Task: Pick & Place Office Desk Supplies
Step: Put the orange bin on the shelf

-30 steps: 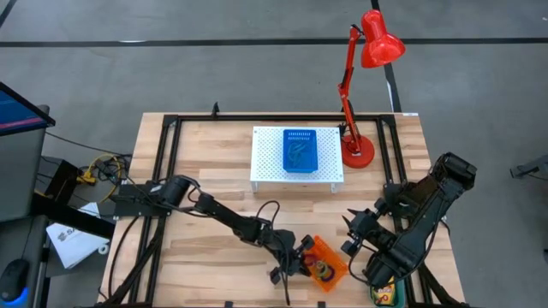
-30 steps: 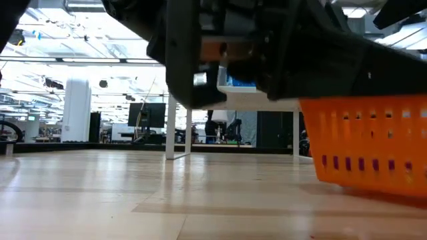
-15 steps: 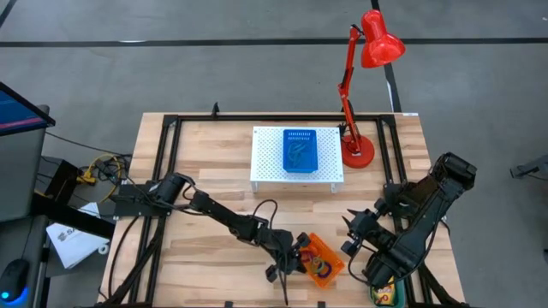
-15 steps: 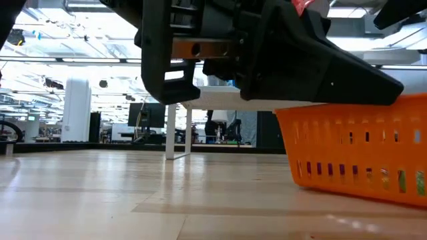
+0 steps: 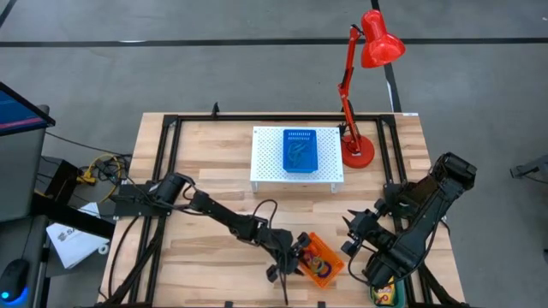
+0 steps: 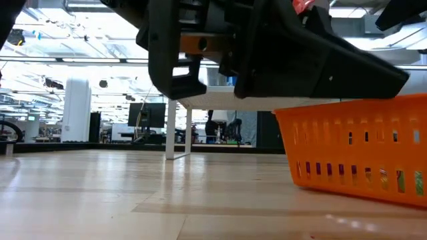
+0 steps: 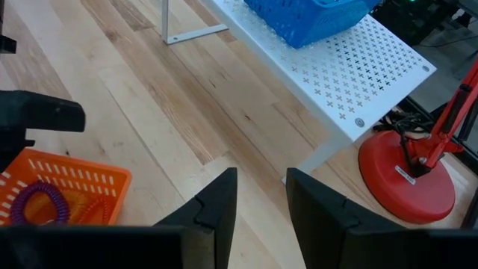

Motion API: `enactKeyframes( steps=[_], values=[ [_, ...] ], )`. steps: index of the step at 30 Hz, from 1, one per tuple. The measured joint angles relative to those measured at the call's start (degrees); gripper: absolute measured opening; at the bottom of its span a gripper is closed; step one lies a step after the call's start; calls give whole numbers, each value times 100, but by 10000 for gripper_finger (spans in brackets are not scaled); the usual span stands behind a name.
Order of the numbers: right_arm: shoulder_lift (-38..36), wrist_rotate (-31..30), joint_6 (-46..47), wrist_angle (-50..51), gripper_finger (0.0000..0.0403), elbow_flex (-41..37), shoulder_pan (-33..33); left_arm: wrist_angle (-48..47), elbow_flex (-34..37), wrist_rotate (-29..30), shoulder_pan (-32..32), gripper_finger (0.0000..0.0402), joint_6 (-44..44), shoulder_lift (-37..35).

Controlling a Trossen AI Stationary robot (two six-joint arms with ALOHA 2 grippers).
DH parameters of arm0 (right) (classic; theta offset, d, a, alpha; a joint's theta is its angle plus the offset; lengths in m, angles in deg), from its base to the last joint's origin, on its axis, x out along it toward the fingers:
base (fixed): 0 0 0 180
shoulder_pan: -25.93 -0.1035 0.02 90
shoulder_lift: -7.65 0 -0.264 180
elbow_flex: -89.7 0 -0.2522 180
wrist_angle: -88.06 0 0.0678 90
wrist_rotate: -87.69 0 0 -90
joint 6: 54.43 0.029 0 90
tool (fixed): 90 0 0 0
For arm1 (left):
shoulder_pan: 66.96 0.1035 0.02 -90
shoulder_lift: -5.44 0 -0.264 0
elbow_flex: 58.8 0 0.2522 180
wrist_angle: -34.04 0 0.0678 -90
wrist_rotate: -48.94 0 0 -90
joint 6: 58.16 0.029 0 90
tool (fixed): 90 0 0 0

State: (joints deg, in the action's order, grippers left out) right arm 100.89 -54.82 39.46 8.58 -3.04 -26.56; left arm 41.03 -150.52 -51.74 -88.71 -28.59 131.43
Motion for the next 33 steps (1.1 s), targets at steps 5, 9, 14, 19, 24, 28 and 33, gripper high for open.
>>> enactKeyframes(
  steps=[5,9,14,19,24,28,33],
  values=[
    [0,0,0,0,113,0,0,13,0,193,-49,142,15,0],
    [0,0,0,-2,113,0,0,-247,0,567,-50,140,23,-125],
    [-2,2,2,-7,113,0,0,-665,0,1193,-34,132,-159,-579],
    [0,2,4,-24,113,0,0,-1321,0,2376,122,127,-1429,-1033],
    [0,20,17,-55,113,0,0,-2613,0,3201,492,130,-3614,-1770],
    [0,233,14,-32,113,0,0,-3738,-4,2770,670,135,-4265,-2257],
    [0,634,-69,12,113,0,11,-4027,-4,1482,638,137,-4953,-2324]
  ],
)
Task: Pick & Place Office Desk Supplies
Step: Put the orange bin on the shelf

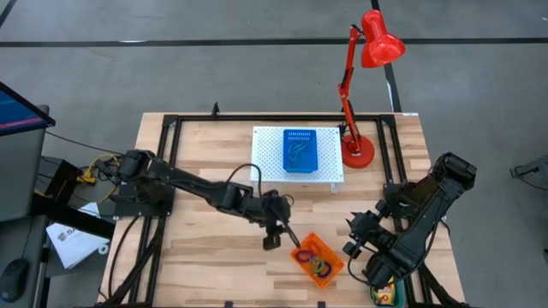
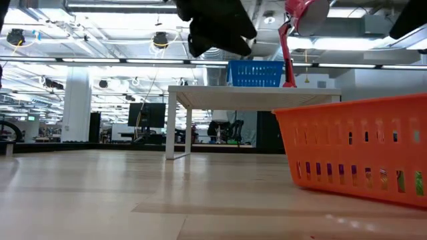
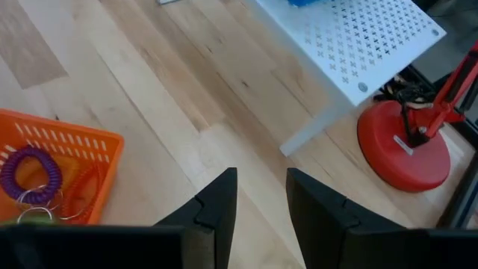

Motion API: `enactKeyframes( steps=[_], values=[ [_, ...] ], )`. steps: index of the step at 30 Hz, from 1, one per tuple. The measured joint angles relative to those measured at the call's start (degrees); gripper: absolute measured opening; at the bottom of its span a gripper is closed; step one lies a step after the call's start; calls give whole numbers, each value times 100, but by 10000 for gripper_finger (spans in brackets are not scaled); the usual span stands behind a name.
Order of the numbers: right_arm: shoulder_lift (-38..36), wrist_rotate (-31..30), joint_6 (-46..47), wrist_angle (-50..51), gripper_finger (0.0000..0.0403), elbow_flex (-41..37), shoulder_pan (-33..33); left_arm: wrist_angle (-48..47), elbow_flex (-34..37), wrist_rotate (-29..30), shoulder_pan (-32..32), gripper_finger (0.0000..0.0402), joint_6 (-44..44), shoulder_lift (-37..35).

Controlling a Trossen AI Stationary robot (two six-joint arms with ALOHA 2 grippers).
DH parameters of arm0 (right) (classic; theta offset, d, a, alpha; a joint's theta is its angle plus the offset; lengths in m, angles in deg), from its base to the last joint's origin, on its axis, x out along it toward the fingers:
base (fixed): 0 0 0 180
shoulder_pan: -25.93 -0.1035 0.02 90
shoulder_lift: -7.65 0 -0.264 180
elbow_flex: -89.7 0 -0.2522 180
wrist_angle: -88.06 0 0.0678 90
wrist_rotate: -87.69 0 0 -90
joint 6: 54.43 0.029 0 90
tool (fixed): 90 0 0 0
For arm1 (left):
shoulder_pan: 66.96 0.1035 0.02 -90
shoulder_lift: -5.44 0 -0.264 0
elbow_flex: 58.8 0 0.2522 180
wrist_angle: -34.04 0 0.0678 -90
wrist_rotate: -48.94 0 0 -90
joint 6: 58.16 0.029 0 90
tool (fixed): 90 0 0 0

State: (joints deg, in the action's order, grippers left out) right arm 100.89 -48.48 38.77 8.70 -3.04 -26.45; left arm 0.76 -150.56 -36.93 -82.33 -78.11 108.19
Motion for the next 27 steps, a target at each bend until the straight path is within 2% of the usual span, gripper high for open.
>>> enactKeyframes(
  steps=[11,27],
  values=[
    [0,-167,-200,-27,113,0,40,975,11,307,-307,123,-283,951],
    [0,-170,-231,-44,113,0,76,1582,4,304,-169,123,-581,1338]
  ],
)
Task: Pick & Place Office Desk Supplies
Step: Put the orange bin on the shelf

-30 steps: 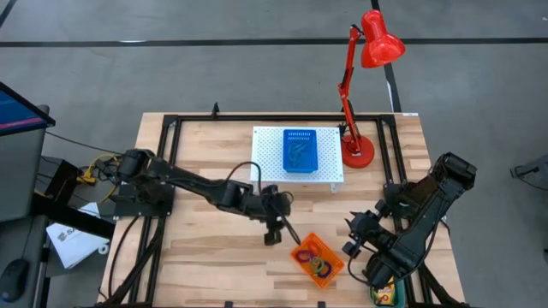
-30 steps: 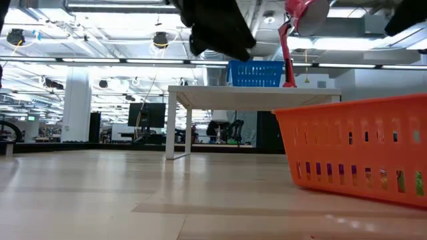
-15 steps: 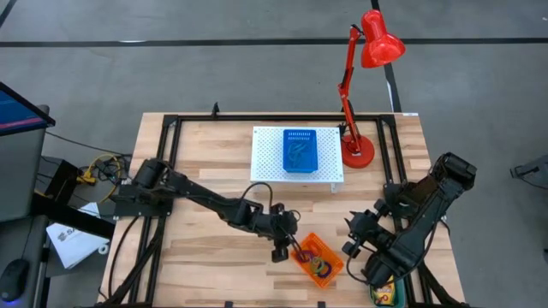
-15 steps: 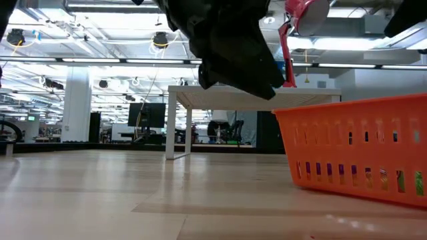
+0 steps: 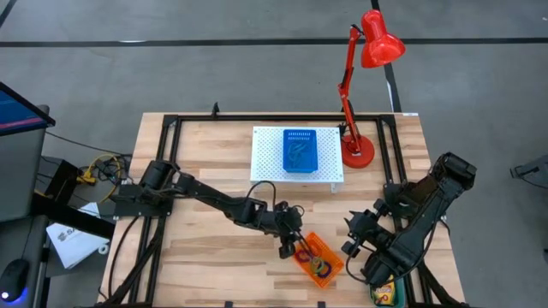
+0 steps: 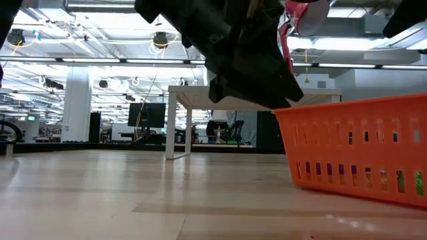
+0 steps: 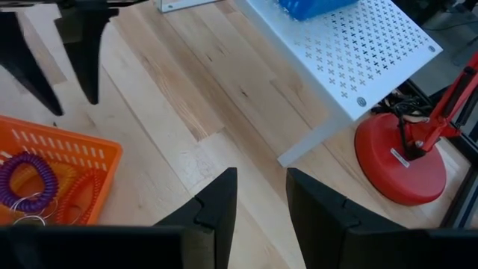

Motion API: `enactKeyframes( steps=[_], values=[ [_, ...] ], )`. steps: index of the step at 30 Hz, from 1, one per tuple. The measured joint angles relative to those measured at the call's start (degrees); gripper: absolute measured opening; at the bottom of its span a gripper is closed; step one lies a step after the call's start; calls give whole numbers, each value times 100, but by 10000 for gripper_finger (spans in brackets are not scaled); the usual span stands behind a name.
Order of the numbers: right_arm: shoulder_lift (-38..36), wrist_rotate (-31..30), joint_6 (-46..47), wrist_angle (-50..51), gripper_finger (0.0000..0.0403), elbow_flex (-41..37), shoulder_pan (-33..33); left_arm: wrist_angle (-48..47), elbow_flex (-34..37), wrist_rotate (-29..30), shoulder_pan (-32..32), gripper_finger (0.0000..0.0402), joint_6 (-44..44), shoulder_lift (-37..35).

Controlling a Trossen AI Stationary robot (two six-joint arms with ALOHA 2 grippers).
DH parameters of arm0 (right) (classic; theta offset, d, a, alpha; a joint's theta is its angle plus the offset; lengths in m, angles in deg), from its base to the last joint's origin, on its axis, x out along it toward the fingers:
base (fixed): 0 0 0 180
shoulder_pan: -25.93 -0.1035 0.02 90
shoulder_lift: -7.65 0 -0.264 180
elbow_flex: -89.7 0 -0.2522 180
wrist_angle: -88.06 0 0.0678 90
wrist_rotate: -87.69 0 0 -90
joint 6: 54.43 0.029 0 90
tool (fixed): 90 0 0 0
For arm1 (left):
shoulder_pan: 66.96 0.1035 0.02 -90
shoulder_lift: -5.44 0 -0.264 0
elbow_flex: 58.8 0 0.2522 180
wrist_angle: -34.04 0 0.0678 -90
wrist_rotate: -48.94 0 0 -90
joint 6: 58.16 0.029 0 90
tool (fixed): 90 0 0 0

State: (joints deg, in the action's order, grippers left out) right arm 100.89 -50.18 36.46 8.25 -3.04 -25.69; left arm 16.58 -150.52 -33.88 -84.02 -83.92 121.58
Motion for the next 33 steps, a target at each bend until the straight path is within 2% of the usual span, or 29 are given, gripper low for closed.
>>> enactKeyframes(
  steps=[13,27,33],
  values=[
    [0,25,-2,3,113,9,-9,352,-2,-27,-96,123,-130,290],
    [0,25,-46,-10,113,12,-9,528,2,-304,-125,123,-197,446],
    [0,27,-48,-10,113,13,-9,605,2,-304,-149,109,-199,446]
  ],
)
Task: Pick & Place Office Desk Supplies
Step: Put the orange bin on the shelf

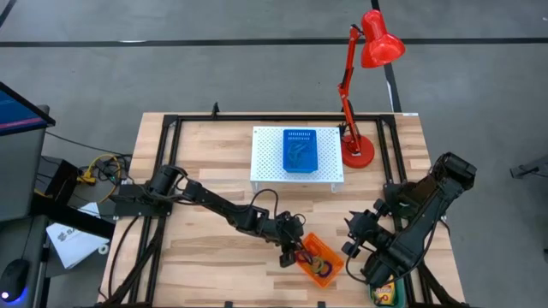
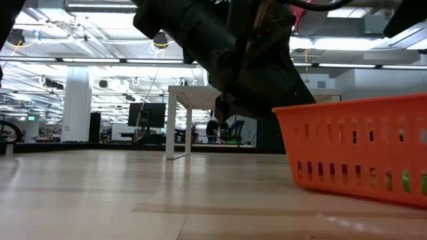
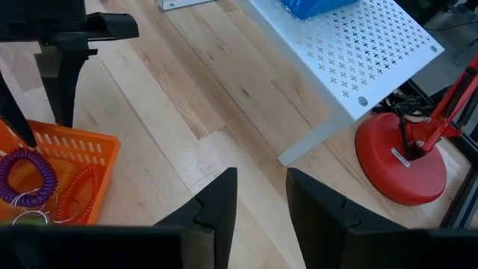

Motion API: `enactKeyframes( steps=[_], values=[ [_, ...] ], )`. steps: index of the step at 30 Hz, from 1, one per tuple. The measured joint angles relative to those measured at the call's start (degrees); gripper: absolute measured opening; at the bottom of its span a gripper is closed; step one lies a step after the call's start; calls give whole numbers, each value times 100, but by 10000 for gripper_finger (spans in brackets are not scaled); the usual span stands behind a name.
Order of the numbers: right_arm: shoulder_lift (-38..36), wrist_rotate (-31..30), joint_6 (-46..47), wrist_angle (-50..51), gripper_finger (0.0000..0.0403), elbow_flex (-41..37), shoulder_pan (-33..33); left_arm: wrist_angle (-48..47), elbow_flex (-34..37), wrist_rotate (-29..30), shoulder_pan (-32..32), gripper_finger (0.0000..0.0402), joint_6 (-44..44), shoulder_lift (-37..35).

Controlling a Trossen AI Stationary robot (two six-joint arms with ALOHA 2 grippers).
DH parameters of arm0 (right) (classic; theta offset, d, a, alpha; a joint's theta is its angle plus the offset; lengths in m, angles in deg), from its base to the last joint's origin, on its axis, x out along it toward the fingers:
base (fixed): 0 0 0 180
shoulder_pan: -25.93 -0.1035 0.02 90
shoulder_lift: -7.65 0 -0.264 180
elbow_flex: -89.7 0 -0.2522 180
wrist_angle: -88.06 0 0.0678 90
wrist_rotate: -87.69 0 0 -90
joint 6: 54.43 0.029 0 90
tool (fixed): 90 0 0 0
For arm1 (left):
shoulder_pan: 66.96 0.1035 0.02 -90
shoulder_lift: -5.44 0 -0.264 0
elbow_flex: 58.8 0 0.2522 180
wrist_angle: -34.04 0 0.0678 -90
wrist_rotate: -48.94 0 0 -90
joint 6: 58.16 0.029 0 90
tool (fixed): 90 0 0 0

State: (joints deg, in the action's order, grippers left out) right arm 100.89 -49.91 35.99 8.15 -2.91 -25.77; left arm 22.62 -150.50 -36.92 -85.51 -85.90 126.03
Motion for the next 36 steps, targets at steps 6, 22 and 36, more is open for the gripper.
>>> enactKeyframes(
  steps=[6,22,36],
  values=[
    [0,1,-42,-5,113,0,0,127,0,0,0,89,2,0],
    [0,1,-42,-14,113,0,0,133,-4,45,91,12,80,-9],
    [0,34,-42,-31,113,2,-2,-535,-11,-618,448,4,741,-199]
  ],
)
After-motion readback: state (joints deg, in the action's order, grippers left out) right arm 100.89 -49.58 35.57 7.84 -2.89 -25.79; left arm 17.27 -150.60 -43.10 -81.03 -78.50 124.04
